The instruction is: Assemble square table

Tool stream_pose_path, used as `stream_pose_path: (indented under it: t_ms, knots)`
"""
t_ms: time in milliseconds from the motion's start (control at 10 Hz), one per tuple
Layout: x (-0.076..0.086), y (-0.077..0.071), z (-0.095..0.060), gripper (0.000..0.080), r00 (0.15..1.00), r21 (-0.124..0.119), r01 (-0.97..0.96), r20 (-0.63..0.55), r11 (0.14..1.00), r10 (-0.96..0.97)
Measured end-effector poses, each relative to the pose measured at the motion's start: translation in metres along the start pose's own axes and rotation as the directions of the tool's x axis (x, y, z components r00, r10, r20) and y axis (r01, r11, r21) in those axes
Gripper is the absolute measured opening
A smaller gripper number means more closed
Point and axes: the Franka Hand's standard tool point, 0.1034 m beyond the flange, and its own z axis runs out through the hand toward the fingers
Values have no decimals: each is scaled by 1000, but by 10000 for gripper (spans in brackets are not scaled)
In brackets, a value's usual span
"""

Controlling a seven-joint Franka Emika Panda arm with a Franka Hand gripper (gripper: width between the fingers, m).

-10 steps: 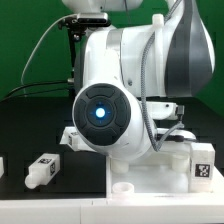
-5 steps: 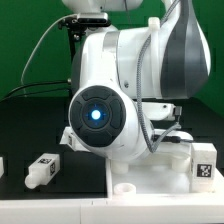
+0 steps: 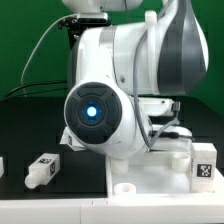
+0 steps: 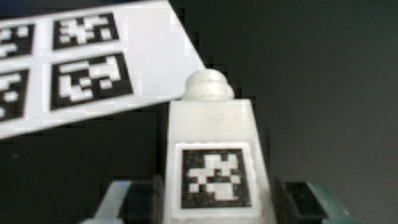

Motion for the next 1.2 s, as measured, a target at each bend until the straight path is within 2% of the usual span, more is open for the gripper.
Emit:
stream_pose_path:
  t_ms: [200,300,400,600,800,900,1000,1100,1200]
  knots:
    - [-22,-12,-41,282,988,24,37,-154,999,-33]
    - [-30,-14,-52,284,976,33,51,-212,998,-43]
    - [-28,-19,-64,284,946,39,69,-319,997,-53]
    - [-27,-20,-63,284,898,50,71,-438,996,-42]
    - [-23,-23,-70,284,836,52,80,-547,995,-39]
    - [-20,-24,-83,284,798,32,109,-598,994,-69]
    - [-25,-26,-105,284,761,-6,135,-639,991,-108]
    - [-33,-34,-127,284,691,-41,149,-710,988,-134]
    - [-31,-38,-131,284,630,-42,154,-766,987,-131]
